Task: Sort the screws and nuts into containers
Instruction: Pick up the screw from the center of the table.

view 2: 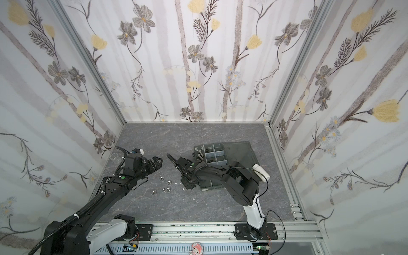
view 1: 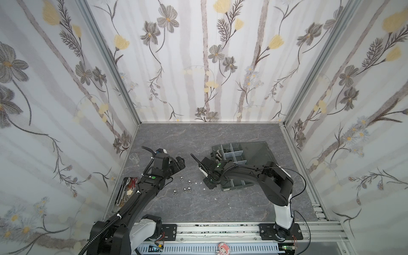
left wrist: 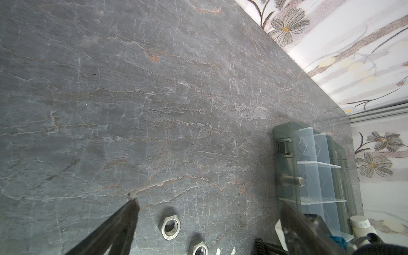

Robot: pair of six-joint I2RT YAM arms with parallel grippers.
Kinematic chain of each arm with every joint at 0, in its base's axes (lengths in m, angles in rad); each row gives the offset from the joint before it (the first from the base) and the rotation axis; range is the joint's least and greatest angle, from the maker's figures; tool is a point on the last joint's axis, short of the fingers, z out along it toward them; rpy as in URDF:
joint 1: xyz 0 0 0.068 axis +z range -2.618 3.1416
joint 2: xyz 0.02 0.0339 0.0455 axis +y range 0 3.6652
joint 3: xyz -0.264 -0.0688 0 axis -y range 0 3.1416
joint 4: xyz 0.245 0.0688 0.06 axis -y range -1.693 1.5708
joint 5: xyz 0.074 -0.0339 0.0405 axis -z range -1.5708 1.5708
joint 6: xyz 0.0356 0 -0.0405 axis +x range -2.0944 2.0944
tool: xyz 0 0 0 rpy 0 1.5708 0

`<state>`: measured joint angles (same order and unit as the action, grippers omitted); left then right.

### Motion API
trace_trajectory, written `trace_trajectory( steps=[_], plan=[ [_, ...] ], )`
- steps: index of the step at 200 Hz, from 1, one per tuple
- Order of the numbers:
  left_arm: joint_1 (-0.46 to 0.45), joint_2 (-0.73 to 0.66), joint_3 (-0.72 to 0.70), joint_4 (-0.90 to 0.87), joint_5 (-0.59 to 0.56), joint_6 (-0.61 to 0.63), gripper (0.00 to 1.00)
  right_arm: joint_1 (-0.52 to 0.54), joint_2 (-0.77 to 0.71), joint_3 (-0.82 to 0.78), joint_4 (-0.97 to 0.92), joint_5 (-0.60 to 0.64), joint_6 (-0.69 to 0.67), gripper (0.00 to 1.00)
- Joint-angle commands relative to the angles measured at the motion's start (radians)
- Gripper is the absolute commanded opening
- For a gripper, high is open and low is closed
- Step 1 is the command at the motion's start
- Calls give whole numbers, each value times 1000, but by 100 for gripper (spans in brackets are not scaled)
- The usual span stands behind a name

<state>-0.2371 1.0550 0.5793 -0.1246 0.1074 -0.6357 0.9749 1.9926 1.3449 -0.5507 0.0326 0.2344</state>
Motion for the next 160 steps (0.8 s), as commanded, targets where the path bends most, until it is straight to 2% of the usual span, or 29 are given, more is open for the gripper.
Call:
trace_trajectory(
  steps=[1, 64, 160],
  plan=[
    [1, -1, 14, 16, 3, -2, 100, 1, 6, 9, -24, 6, 0, 28],
    [3, -1, 31, 6, 2, 4, 100, 1, 3, 45, -44, 12, -8, 17],
    [4, -35, 89, -45, -1, 58, 100, -16, -71, 71, -62, 29, -17, 16]
  ],
)
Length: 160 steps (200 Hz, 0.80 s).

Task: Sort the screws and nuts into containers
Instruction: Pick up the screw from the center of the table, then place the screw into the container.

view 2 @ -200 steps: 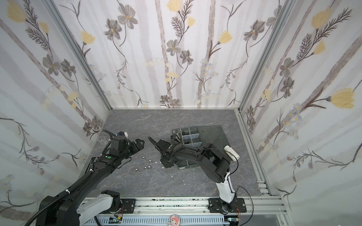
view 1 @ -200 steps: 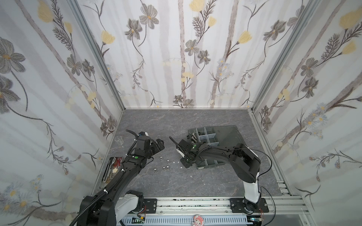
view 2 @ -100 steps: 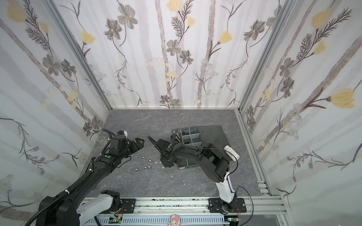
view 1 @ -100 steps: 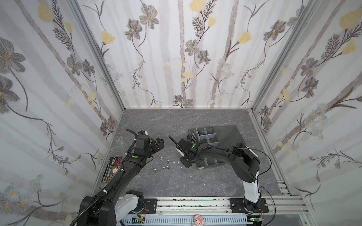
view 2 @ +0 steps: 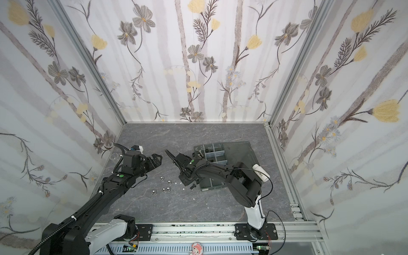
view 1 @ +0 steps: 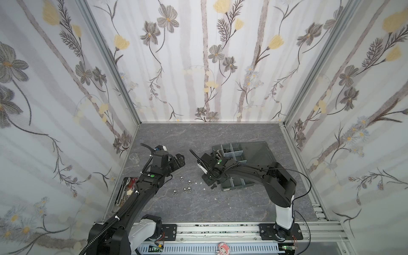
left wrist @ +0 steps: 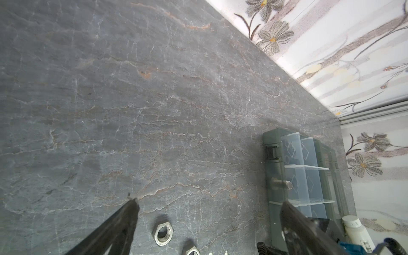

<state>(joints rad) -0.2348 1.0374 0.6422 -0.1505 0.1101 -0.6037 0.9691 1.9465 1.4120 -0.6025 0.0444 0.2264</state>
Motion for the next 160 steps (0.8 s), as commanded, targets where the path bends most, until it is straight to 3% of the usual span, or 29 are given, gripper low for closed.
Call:
trace_trajectory(
  steps=[1, 99, 160],
  plan=[
    [2, -18, 27, -20, -4, 27, 100, -10, -26, 4, -10, 17, -10, 16],
    [-11, 10, 116, -70, 19, 81, 100, -142, -152, -35, 13, -9, -31, 16],
    [-52, 63, 150, -72, 11, 100, 100, -310, -199, -47, 27, -42, -53, 16]
  ],
)
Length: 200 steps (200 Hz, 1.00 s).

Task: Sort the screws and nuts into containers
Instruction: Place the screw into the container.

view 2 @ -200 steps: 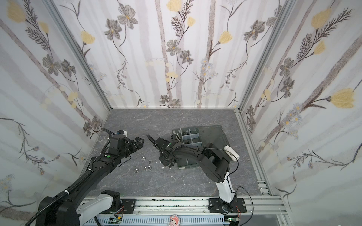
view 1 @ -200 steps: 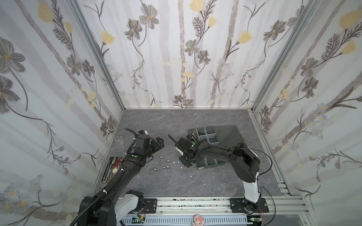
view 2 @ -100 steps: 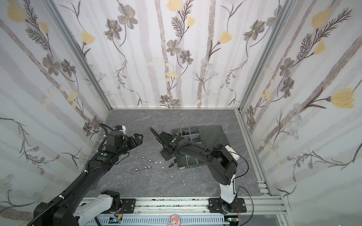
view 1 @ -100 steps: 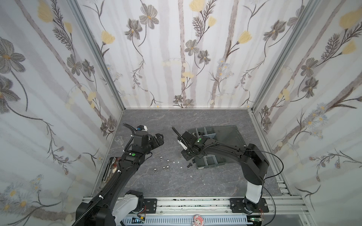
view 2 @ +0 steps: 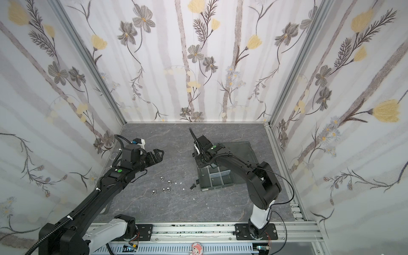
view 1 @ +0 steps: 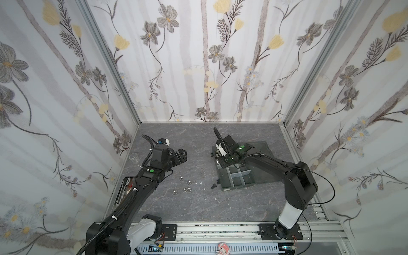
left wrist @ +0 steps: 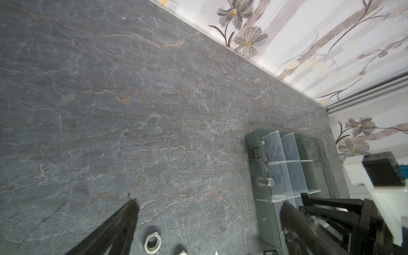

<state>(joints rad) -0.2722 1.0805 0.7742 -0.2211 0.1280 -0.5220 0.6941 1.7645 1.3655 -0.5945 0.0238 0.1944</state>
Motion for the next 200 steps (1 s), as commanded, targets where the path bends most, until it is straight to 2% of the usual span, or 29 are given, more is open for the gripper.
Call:
trace_trajectory(
  steps=[1, 47, 87, 150, 200],
  plan=[
    [-16, 21, 19, -1, -7, 19, 100, -37, -18, 1, 19, -22, -22, 16],
    [-78, 79, 70, -23, -42, 61, 100, -119, -13, 4, 28, -36, -35, 16],
    [-88, 129, 89, -10, 0, 78, 100, -169, 13, 12, 51, -55, -38, 16],
    [-92, 207, 103, -14, 36, 94, 100, -191, 88, 50, 55, -66, -51, 17],
    [-99, 220, 105, -20, 59, 112, 100, -192, 107, 44, 68, -73, -52, 25]
  ],
)
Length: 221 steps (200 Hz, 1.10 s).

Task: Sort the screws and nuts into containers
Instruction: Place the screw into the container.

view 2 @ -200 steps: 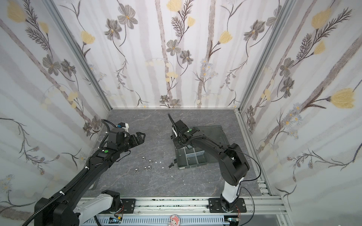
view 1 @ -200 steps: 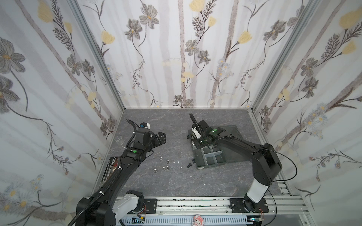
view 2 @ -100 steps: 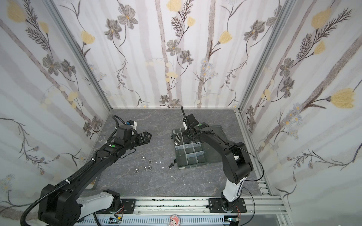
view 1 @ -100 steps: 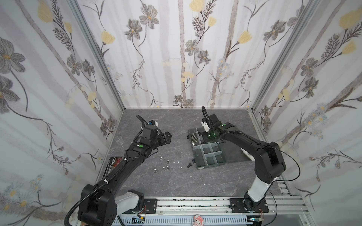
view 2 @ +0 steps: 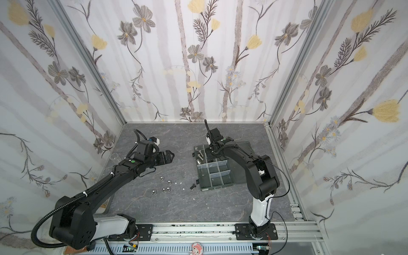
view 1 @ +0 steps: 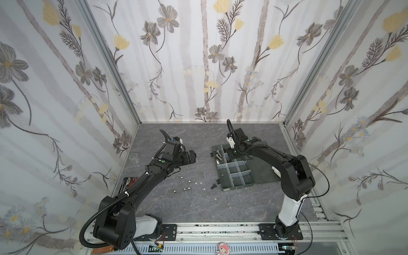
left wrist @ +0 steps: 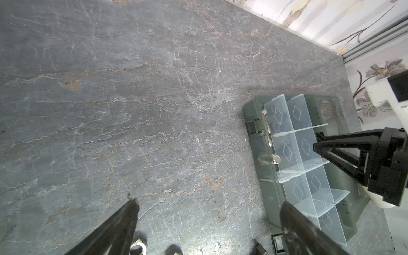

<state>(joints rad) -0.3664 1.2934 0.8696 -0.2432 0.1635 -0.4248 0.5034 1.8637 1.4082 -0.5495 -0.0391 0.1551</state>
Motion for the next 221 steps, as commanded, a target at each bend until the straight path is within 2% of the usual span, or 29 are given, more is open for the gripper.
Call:
trace_trajectory(
  steps=[1, 71, 123, 168, 221],
  plan=[
    [-5, 6, 9, 2, 23, 15, 100, -2, 8, 1, 22, -10, -12, 25],
    [-41, 18, 48, -72, 21, 68, 98, -6, 8, 8, 26, -12, -13, 41],
    [-92, 33, 118, -210, 13, 155, 92, -8, -44, -2, 29, -10, -9, 43],
    [-181, 16, 83, -225, 23, 155, 88, -21, -153, -70, 72, -38, 15, 44],
    [-291, -2, 72, -255, -23, 149, 85, -44, -343, -222, 173, -127, 57, 72]
  ],
)
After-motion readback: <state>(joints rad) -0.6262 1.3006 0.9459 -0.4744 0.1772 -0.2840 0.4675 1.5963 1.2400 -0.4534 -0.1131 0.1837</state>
